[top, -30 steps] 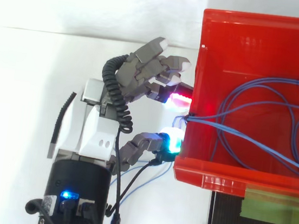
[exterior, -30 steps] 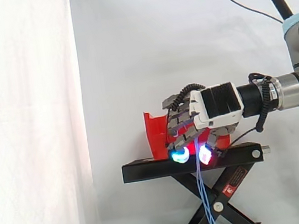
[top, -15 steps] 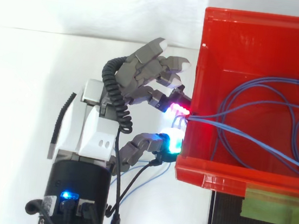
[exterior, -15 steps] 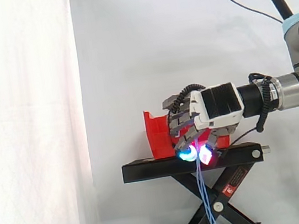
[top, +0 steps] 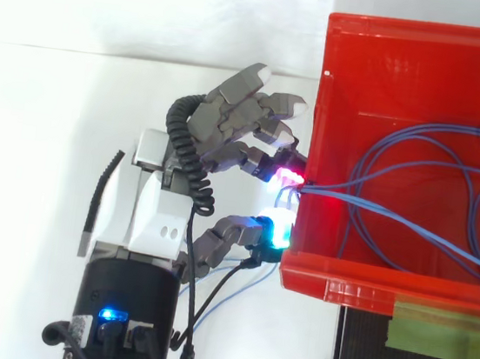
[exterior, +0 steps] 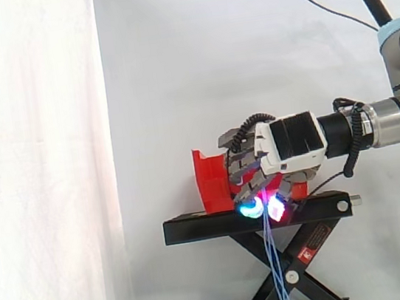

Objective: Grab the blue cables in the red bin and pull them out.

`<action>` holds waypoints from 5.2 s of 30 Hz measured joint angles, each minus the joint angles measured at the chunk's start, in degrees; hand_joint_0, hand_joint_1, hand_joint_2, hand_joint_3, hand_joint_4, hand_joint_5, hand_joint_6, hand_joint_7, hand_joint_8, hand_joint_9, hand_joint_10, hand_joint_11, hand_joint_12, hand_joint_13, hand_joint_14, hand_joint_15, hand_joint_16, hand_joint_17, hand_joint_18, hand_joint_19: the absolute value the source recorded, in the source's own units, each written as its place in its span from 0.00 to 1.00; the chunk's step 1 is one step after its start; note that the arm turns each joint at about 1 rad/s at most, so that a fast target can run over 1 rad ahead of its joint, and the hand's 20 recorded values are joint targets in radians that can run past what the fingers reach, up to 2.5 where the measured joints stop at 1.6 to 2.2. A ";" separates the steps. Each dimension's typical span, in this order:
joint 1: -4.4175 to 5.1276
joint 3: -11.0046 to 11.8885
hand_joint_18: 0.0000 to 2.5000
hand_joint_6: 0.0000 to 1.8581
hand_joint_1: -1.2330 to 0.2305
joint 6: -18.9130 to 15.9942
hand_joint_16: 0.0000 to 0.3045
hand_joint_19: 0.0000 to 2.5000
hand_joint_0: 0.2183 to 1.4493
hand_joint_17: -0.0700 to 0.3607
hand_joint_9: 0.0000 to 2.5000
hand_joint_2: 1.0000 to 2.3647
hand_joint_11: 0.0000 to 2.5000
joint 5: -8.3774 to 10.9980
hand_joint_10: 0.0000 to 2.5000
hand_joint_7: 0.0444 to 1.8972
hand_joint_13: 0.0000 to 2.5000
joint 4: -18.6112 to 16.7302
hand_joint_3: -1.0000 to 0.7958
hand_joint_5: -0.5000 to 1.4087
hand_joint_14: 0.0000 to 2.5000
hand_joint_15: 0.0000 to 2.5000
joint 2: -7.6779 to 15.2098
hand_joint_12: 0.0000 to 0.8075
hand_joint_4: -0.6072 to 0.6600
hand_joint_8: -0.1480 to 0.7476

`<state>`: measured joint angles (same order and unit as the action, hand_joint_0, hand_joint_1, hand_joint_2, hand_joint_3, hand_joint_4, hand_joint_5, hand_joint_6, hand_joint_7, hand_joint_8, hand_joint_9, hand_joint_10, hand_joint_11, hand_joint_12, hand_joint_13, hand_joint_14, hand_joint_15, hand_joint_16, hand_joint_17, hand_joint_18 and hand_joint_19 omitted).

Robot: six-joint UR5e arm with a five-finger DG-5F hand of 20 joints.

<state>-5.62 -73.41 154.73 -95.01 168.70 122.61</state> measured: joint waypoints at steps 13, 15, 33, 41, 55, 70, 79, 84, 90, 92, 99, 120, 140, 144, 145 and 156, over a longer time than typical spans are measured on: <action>0.25 -0.04 0.17 0.01 0.17 0.93 0.14 0.18 0.44 0.38 0.30 0.00 0.40 0.00 0.01 0.35 0.24 0.62 0.00 0.71 0.01 0.22 0.03 0.41 0.51 0.40; 0.26 -0.04 0.17 0.01 0.17 0.95 0.14 0.18 0.44 0.38 0.30 0.00 0.39 0.00 0.01 0.35 0.24 0.64 0.00 0.71 0.01 0.21 0.05 0.41 0.52 0.40; 0.26 -0.06 0.17 0.01 0.16 0.97 0.14 0.18 0.44 0.38 0.30 0.00 0.39 0.00 0.01 0.34 0.24 0.92 0.00 0.70 0.01 0.21 0.08 0.41 0.52 0.40; 0.26 -0.13 0.17 0.01 0.16 0.97 0.14 0.18 0.44 0.38 0.30 0.00 0.39 0.00 0.01 0.35 0.24 0.84 0.00 0.70 0.01 0.21 0.09 0.41 0.52 0.40; 0.41 -0.38 0.17 0.01 0.16 1.03 0.15 0.18 0.42 0.39 0.30 0.00 0.39 0.00 0.01 0.35 0.24 0.55 0.00 0.69 0.01 0.21 0.09 0.42 0.53 0.41; 0.43 -0.30 0.17 0.01 0.17 1.01 0.14 0.18 0.42 0.39 0.30 0.00 0.39 -0.12 0.01 0.35 0.24 0.07 0.00 0.69 0.01 0.21 2.18 0.42 0.53 0.41; 0.36 1.51 0.17 0.01 0.17 1.09 0.14 0.18 0.42 0.39 0.30 0.00 0.39 -0.69 0.01 0.35 0.24 6.53 0.00 0.69 0.01 0.21 2.40 0.42 0.53 0.40; 0.42 2.51 0.17 0.01 0.17 1.20 0.14 0.18 0.42 0.39 0.30 0.00 0.40 -0.73 0.01 0.35 0.24 6.42 0.00 0.69 0.01 0.21 2.42 0.42 0.53 0.41; 0.47 4.26 0.17 0.01 0.17 1.90 0.14 0.18 0.42 0.39 0.30 0.00 0.39 -0.82 0.01 0.35 0.24 6.14 0.00 0.69 0.01 0.21 2.39 0.42 0.53 0.41; 0.49 4.58 0.17 0.01 0.17 2.58 0.14 0.18 0.42 0.39 0.30 0.00 0.39 -0.77 0.01 0.35 0.24 6.14 0.00 0.69 0.01 0.21 2.38 0.42 0.53 0.41; 0.49 4.79 0.17 0.01 0.17 3.92 0.14 0.18 0.43 0.39 0.30 0.00 0.39 -0.65 0.01 0.35 0.24 6.13 0.00 0.69 0.01 0.21 2.43 0.42 0.53 0.40; 0.28 4.77 0.18 0.27 0.16 4.04 0.13 0.18 0.46 0.38 0.33 0.00 0.40 -0.88 0.01 0.38 0.25 6.27 0.00 0.73 0.01 0.21 2.45 0.40 0.47 0.40; 0.27 4.77 0.17 0.01 0.17 4.04 0.14 0.18 0.44 0.39 0.32 0.00 0.40 -0.88 0.01 0.34 0.25 6.17 0.00 0.70 0.01 0.21 2.45 0.41 0.52 0.40; 0.24 4.77 0.17 0.01 0.17 4.04 0.14 0.18 0.44 0.39 0.32 0.00 0.40 -0.88 0.01 0.33 0.25 6.30 0.00 0.69 0.01 0.21 2.45 0.41 0.52 0.40; 0.21 4.77 0.17 0.01 0.17 4.04 0.14 0.18 0.44 0.39 0.32 0.00 0.40 -0.88 0.01 0.33 0.25 6.35 0.00 0.69 0.01 0.21 2.45 0.41 0.53 0.40; -0.02 4.77 0.18 0.00 0.16 4.04 0.14 0.18 0.45 0.38 0.32 0.00 0.40 -0.88 0.01 0.46 0.25 6.62 0.00 0.75 0.01 0.21 2.46 0.41 0.49 0.40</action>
<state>-5.64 -68.64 158.77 -95.89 175.32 125.07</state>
